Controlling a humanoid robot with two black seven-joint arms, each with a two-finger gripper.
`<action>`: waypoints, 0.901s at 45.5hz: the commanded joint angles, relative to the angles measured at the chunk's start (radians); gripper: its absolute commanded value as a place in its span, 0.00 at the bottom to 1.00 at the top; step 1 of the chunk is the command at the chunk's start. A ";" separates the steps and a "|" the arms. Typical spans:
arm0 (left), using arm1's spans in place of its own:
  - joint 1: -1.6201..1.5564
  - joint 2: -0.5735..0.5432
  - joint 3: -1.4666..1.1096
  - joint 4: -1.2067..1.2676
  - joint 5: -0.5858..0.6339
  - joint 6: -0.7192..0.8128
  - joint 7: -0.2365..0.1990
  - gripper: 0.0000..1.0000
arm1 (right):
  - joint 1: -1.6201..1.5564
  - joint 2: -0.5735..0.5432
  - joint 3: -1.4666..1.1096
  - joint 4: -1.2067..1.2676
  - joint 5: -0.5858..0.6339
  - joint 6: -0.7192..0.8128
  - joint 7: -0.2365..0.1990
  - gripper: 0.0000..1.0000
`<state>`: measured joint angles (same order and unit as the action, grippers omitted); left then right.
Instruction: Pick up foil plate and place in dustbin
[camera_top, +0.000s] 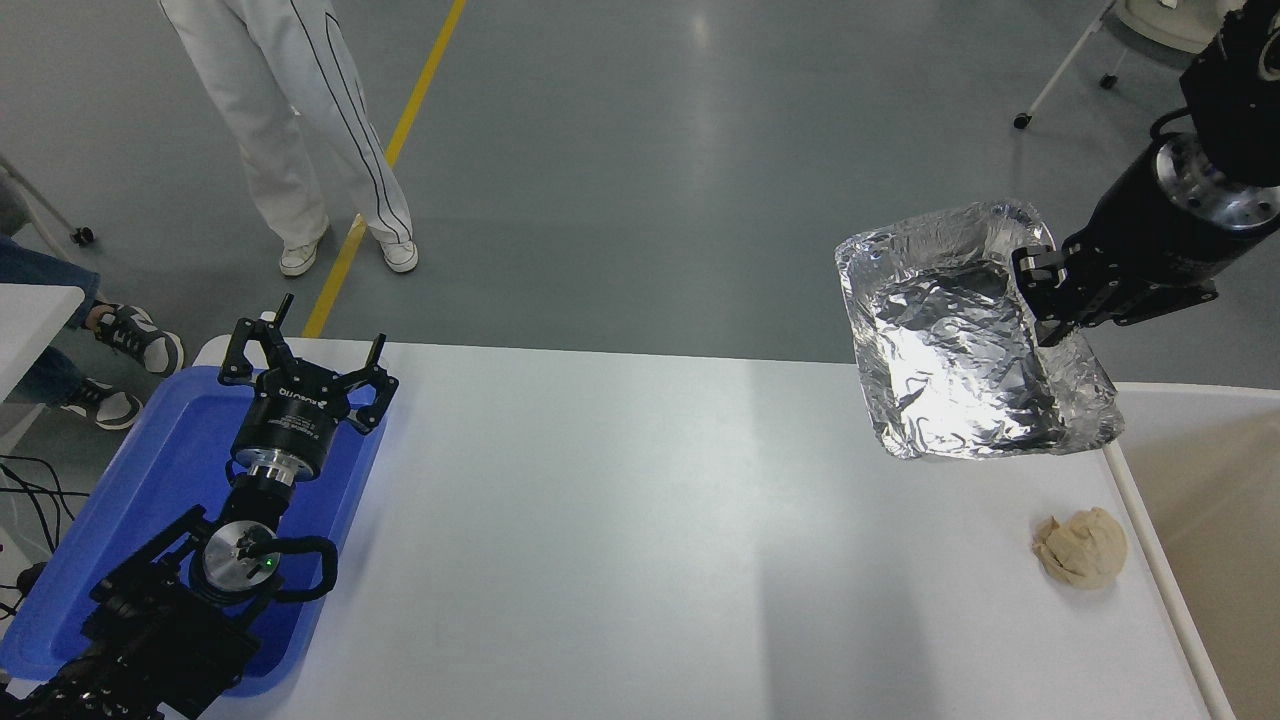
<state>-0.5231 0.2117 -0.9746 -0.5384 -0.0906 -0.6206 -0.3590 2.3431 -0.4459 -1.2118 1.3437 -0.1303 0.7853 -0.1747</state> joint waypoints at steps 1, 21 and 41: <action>0.000 0.000 0.001 0.000 0.000 0.001 0.000 1.00 | 0.033 -0.002 -0.026 -0.001 0.001 0.000 0.000 0.00; 0.000 0.000 0.001 0.000 0.000 0.001 0.000 1.00 | 0.013 -0.069 -0.121 -0.020 -0.008 0.000 -0.003 0.00; 0.000 0.000 -0.001 0.000 0.000 0.001 0.000 1.00 | -0.016 -0.370 -0.202 -0.050 -0.195 0.000 -0.011 0.00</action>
<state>-0.5231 0.2117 -0.9753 -0.5384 -0.0910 -0.6197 -0.3589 2.3357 -0.6539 -1.3654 1.3114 -0.2150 0.7854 -0.1823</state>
